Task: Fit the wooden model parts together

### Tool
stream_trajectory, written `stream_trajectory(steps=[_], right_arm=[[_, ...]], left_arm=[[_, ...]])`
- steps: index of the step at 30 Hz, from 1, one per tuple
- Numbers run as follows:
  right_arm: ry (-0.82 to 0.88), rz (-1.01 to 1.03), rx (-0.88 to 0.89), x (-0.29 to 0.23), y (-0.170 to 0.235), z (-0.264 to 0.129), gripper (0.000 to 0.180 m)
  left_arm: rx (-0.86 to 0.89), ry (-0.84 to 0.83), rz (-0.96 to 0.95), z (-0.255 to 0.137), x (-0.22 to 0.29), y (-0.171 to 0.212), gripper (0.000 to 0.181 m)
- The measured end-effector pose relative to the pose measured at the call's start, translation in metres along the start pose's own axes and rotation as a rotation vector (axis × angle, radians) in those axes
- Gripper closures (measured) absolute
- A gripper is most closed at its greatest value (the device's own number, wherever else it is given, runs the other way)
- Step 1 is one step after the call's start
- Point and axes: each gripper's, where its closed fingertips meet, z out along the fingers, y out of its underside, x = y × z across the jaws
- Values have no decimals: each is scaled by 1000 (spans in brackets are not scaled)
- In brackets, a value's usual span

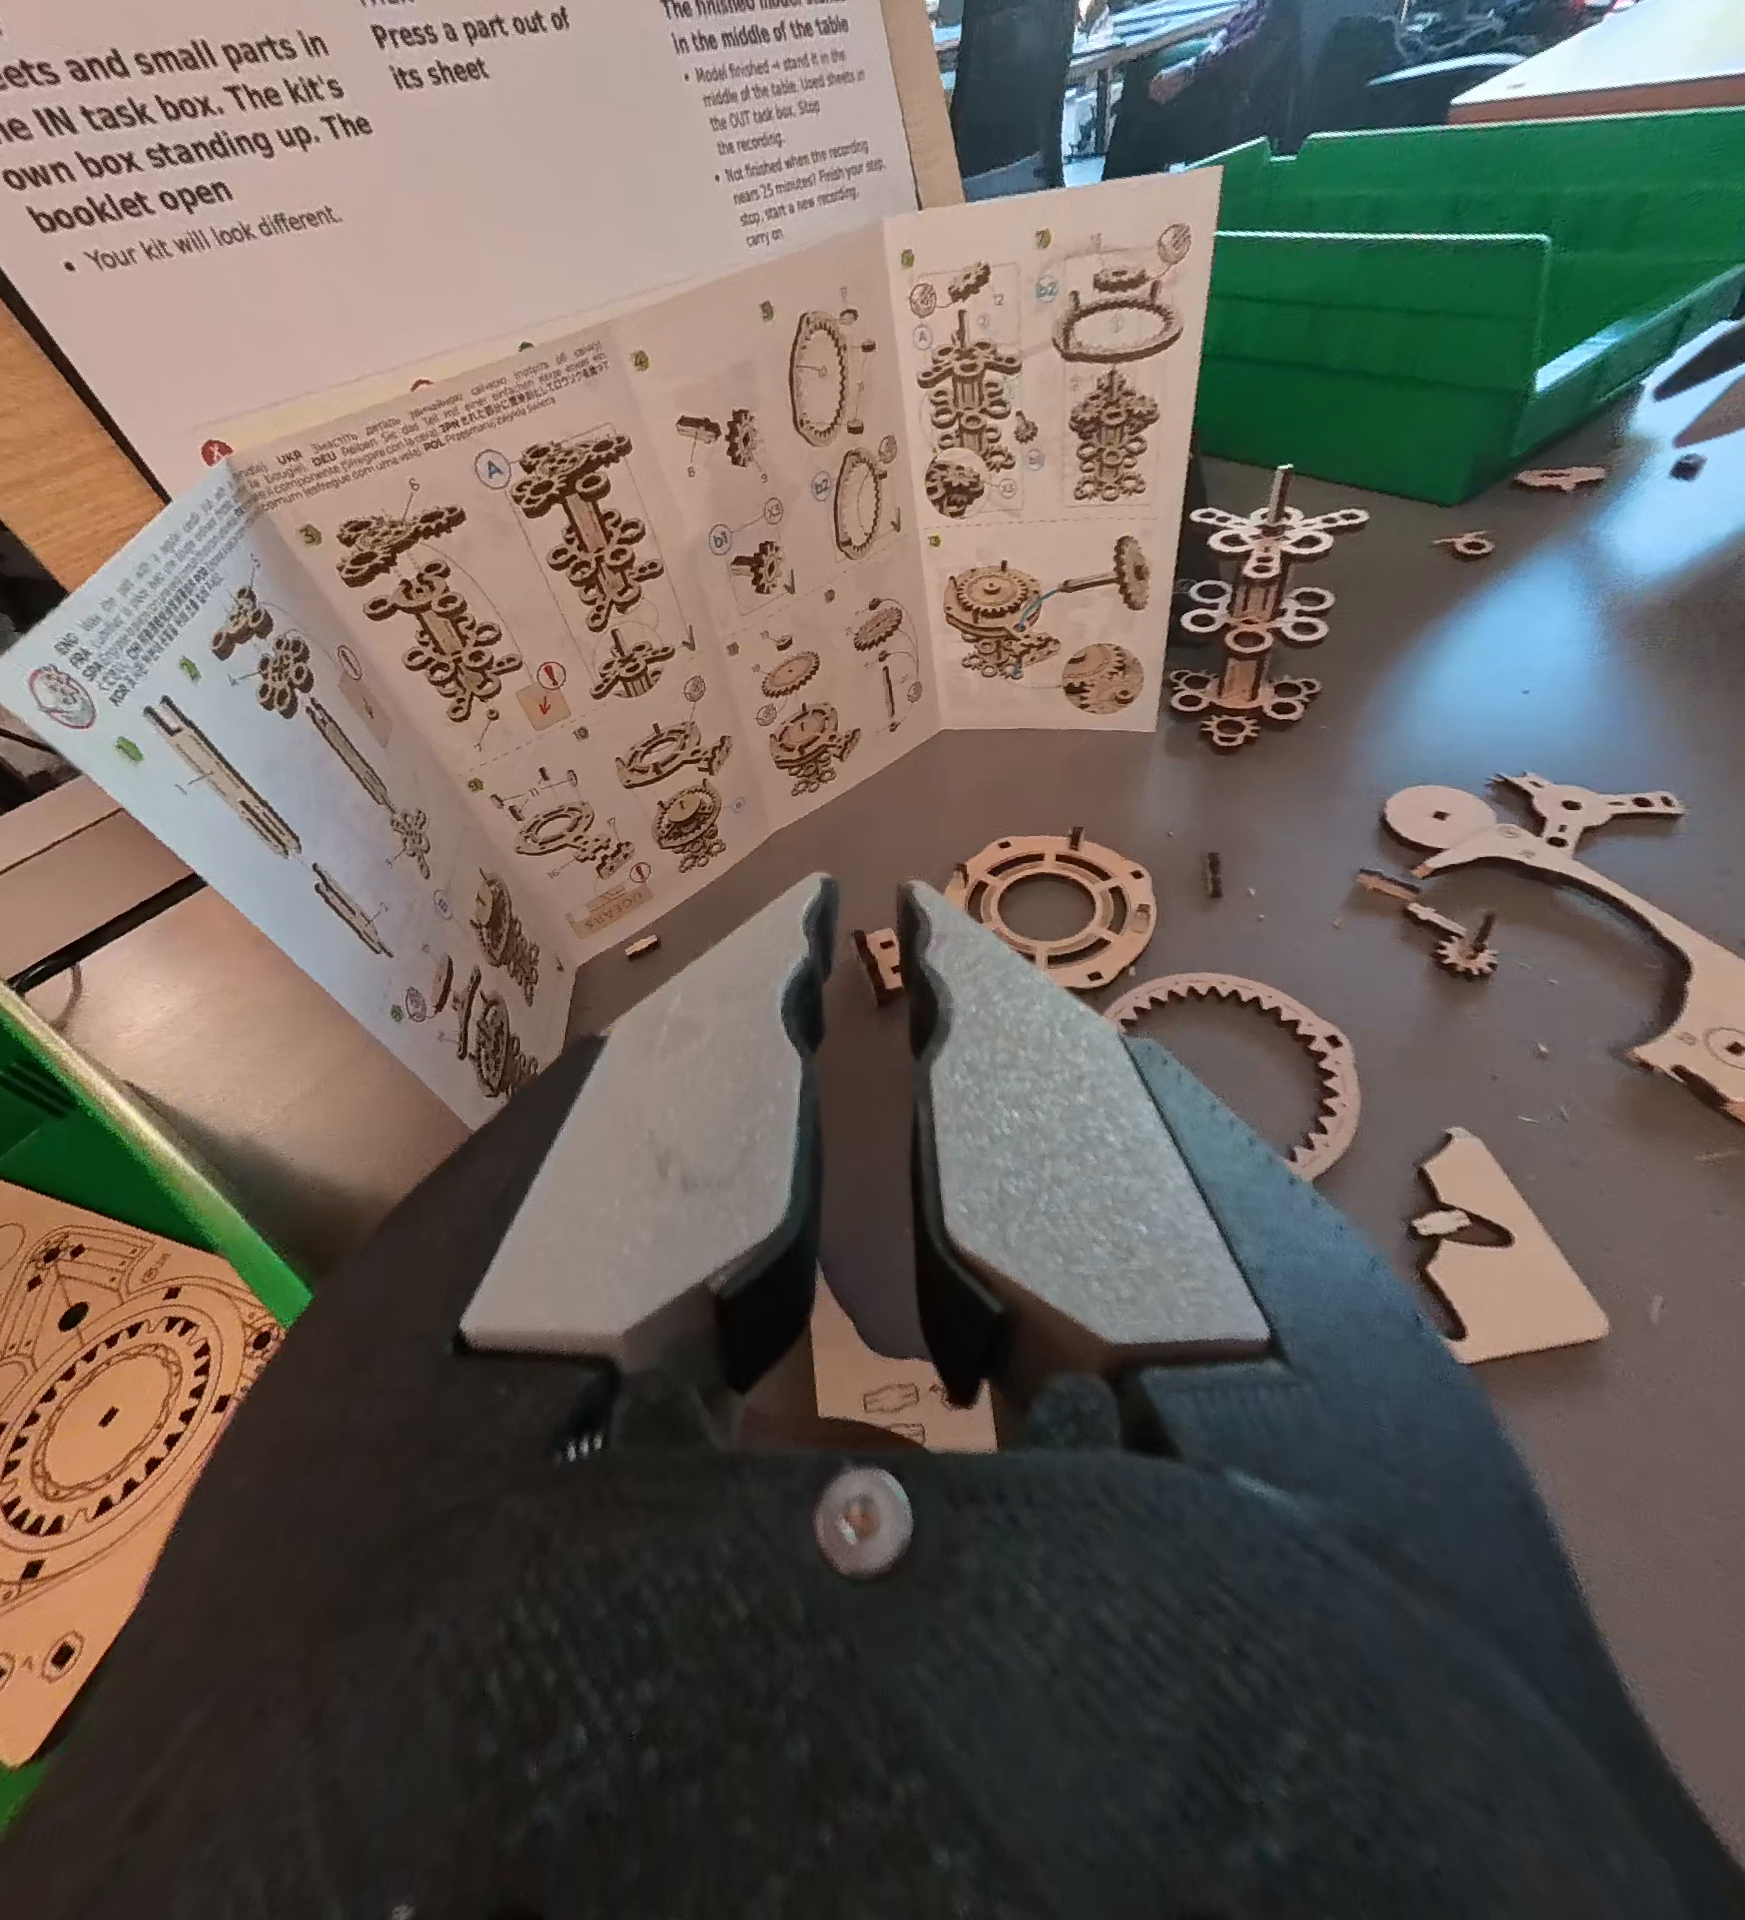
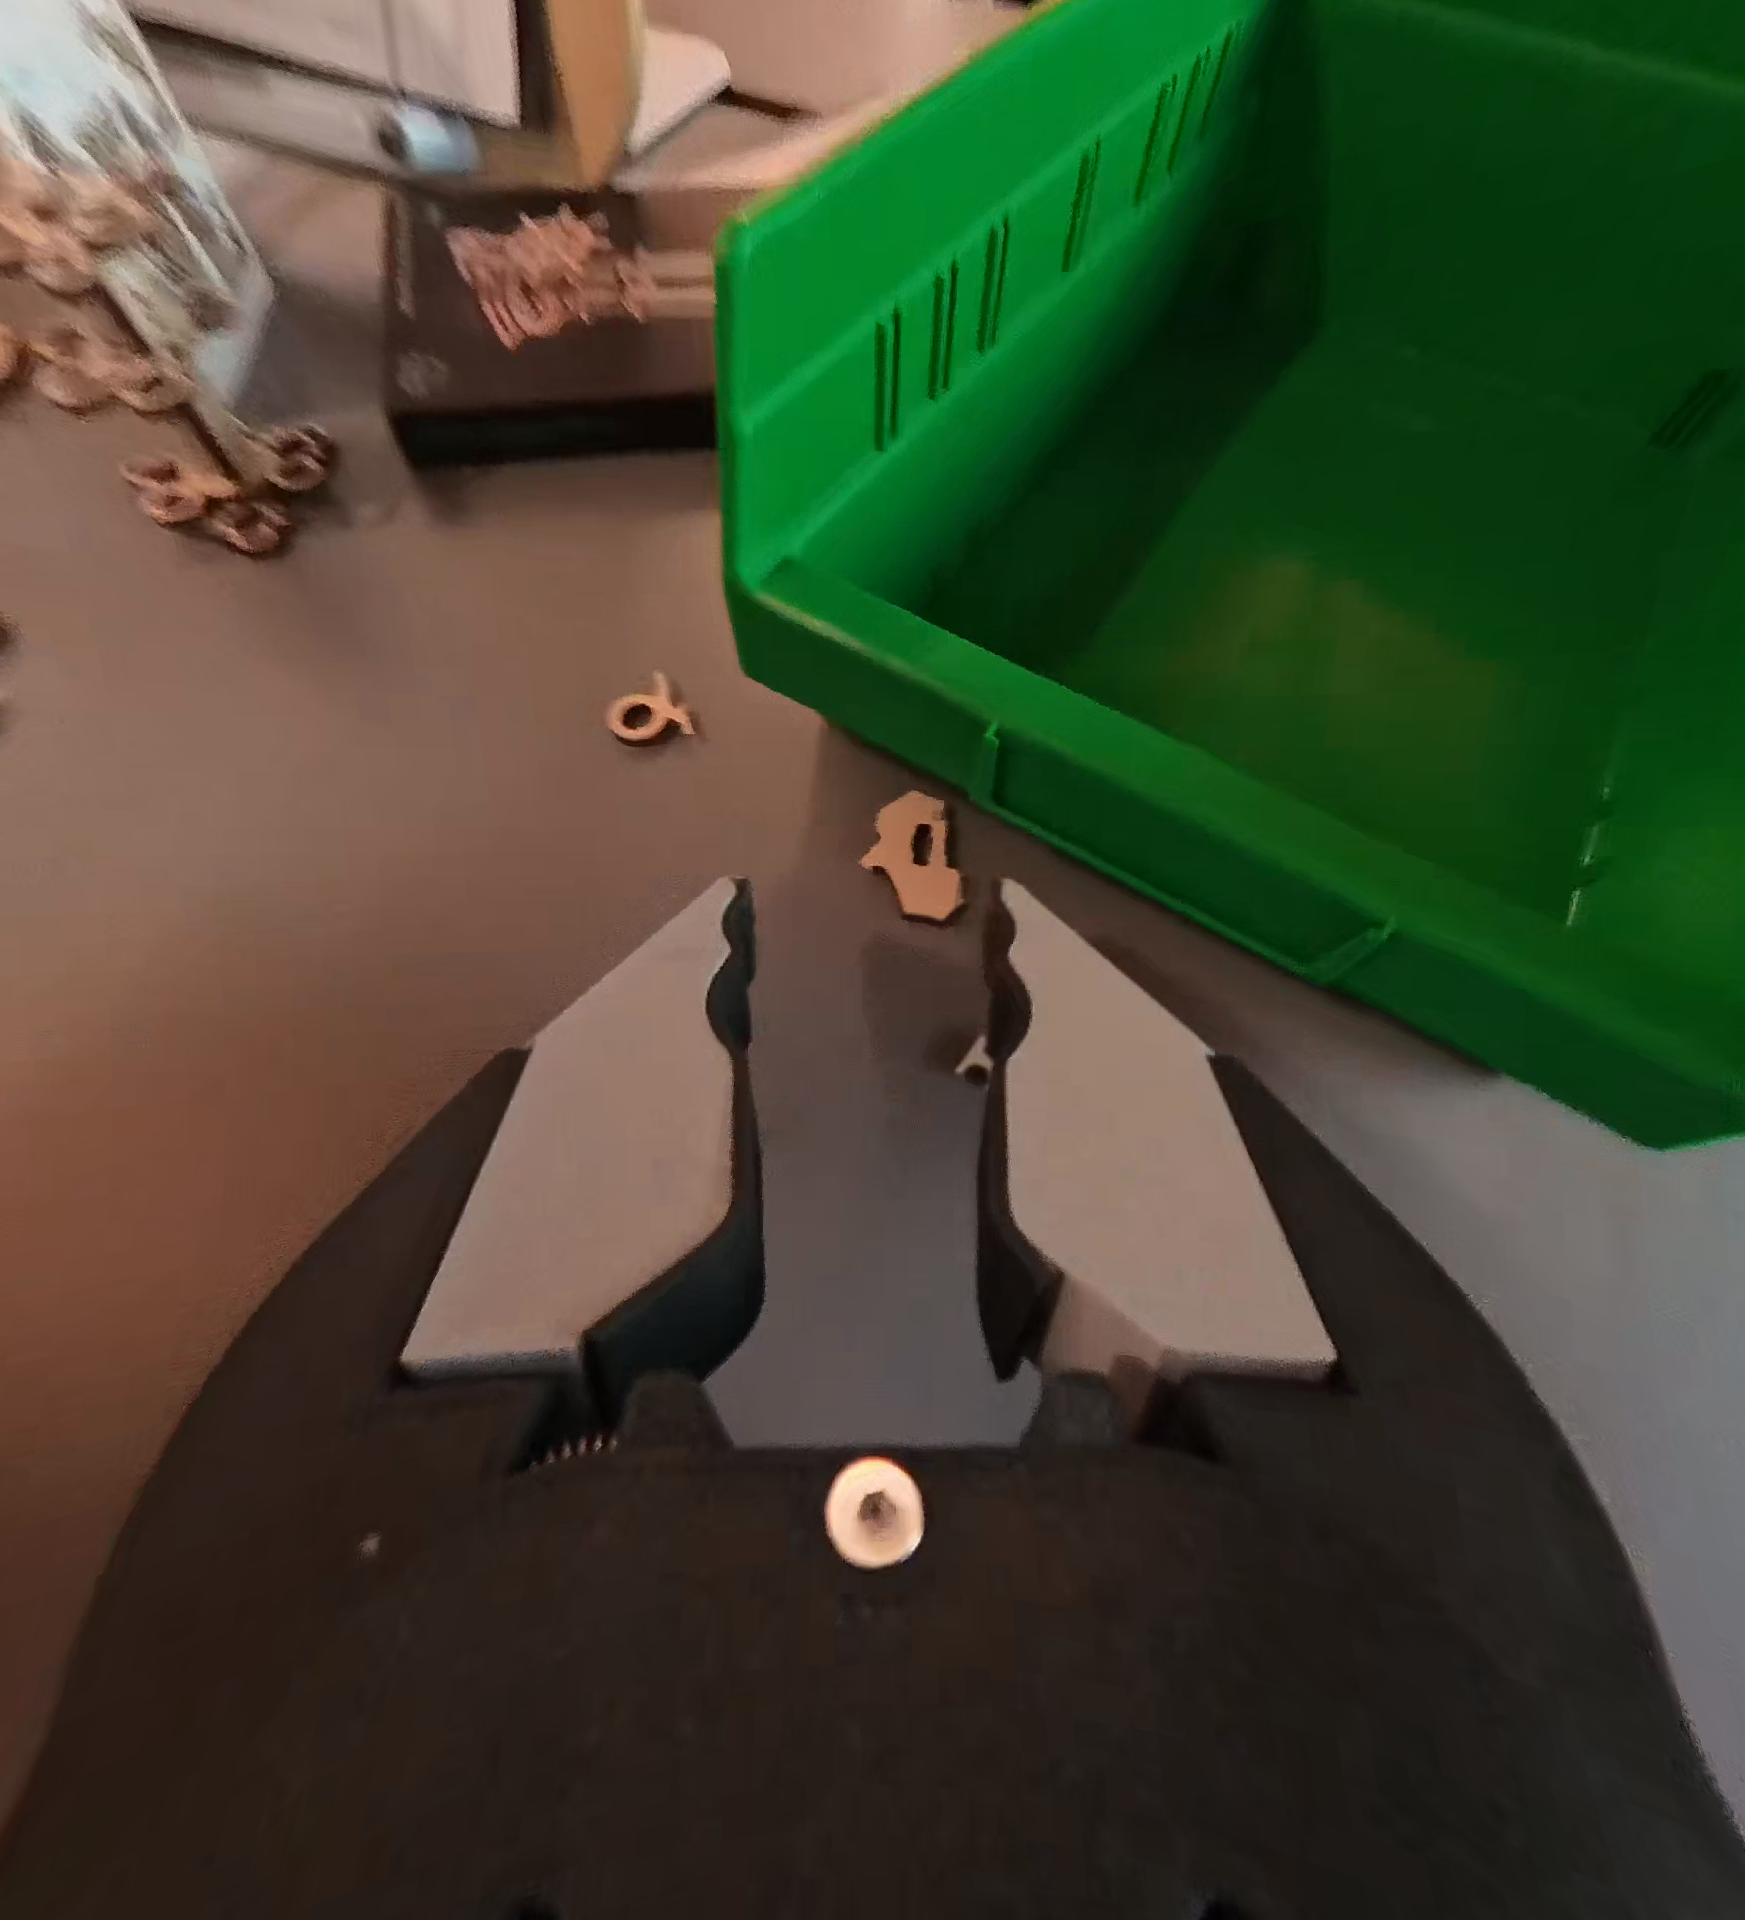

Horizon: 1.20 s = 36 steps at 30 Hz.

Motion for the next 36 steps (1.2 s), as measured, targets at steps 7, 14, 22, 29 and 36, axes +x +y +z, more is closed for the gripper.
stream_trajectory(steps=[7, 14, 22, 29, 36], right_arm=[[55, -95, -181, 10, 11, 33, 143], [-35, -16, -188, 3, 14, 33, 163], [-628, 415, 128, -62, -36, -25, 165], [-866, 568, 203, -86, -53, -64, 165], [-441, 500, 115, -52, -34, -41, 142]], left_arm=[[-12, 9, 1, 2, 2, 2, 172], [-13, 21, 12, 2, 6, 2, 172], [-13, 32, 19, 2, 9, 2, 172], [-4, 35, 23, 1, 11, -1, 173], [2, 30, 21, 0, 9, -1, 172]])
